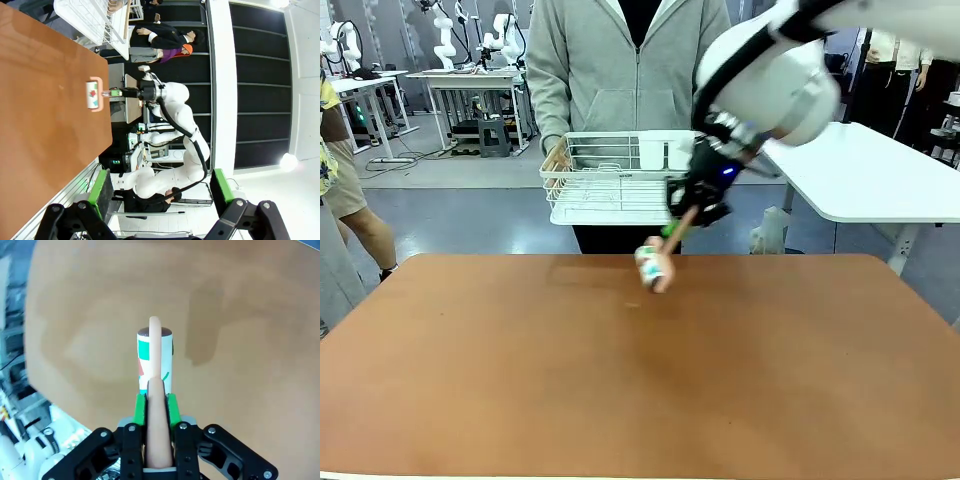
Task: Clean the table.
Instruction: Clean the table with the Lint Roller when the human lifts the Dish drying rack.
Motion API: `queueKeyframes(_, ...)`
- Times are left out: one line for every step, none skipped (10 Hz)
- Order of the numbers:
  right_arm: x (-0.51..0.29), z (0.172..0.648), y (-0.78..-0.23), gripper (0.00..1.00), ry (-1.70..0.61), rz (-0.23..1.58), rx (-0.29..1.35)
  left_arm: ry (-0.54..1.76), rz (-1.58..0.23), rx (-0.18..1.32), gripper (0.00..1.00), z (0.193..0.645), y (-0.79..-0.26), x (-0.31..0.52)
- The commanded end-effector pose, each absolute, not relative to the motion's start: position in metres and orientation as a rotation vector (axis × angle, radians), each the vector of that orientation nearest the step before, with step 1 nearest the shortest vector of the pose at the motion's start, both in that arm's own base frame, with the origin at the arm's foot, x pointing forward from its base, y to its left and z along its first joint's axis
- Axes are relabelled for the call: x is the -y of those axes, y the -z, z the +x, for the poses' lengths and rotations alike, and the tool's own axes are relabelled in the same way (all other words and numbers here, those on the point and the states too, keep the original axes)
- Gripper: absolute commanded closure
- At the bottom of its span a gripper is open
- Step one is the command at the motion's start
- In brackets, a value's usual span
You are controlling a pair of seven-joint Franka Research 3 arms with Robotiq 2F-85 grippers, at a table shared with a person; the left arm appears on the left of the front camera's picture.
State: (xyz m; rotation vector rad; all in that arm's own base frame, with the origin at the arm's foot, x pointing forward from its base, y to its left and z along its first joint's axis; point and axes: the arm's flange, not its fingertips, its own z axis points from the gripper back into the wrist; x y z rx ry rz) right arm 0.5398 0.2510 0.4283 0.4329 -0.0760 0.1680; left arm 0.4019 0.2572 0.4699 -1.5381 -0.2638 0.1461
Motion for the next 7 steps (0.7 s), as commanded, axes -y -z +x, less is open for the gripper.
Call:
queueKeyframes(-0.212, 0.513, -0.456, 0.79, -0.097, 0.286, 0.096, -0.142, -1.54, 0.257, 0.0, 0.399, -0.471, -0.258)
queueKeyframes(-0.183, 0.497, -0.471, 0.79, -0.049, 0.175, 0.101, -0.142, -1.54, 0.257, 0.0, 0.399, -0.471, -0.258)
queueKeyframes(-0.16, 0.487, -0.479, 0.79, -0.026, 0.113, 0.118, -0.142, -1.54, 0.257, 0.0, 0.399, -0.471, -0.258)
queueKeyframes(-0.139, 0.48, -0.483, 0.79, -0.011, 0.076, 0.109, -0.142, -1.54, 0.257, 0.0, 0.399, -0.471, -0.258)
queueKeyframes(-0.116, 0.471, -0.486, 0.79, -0.014, 0.065, 0.114, -0.142, -1.54, 0.257, 0.0, 0.399, -0.471, -0.258)
queueKeyframes(-0.1, 0.467, -0.484, 0.79, -0.009, 0.068, 0.107, -0.142, -1.54, 0.257, 0.0, 0.399, -0.471, -0.258)
queueKeyframes(-0.091, 0.469, -0.475, 0.79, -0.029, 0.084, 0.107, -0.142, -1.54, 0.257, 0.0, 0.399, -0.471, -0.258)
